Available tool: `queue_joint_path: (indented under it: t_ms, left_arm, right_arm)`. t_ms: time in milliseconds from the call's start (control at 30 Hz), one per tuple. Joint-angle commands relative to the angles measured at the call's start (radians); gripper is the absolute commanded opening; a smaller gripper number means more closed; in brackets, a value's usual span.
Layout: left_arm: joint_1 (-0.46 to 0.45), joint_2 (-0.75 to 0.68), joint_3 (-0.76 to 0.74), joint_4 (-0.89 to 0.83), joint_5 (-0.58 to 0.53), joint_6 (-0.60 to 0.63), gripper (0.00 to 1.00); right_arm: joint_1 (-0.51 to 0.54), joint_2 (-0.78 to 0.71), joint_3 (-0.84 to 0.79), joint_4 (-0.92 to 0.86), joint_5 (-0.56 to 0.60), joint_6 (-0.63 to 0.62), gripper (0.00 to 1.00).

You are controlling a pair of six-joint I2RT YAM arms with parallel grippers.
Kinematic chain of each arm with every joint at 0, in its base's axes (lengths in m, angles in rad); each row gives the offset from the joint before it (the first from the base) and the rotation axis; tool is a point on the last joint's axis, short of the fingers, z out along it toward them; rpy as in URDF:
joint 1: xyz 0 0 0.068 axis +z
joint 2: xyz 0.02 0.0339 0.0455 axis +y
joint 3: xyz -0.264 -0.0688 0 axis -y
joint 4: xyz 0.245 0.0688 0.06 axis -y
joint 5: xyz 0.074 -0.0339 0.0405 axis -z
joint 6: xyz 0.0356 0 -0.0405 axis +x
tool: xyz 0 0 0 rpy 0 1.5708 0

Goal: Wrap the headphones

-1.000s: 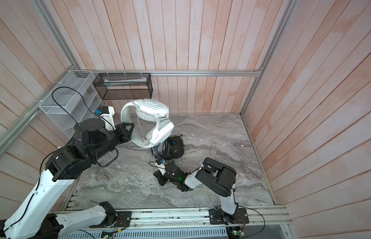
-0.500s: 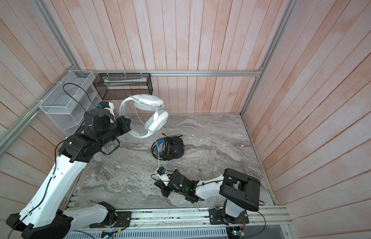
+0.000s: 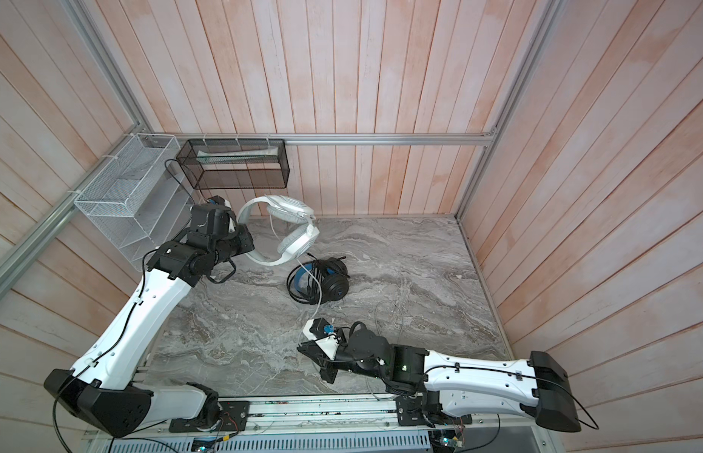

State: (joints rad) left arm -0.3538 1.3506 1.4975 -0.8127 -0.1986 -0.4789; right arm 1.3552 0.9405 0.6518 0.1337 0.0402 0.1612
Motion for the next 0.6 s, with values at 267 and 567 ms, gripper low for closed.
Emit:
queue_joint_path:
  t_ms: [267,567]
  left_arm:
    - [0.045,-0.075,-0.128,0.109,0.045,-0.051,0.0]
    - [0.164,-0.067,-0.149,0.118,0.16,-0.118,0.0]
  right_arm:
    - [0.009,0.071,0.189,-0.26,-0.111,-0.114,0.0]
    - [0.111,0.191,0.324,-0.332,-0.251,-0.122,0.0]
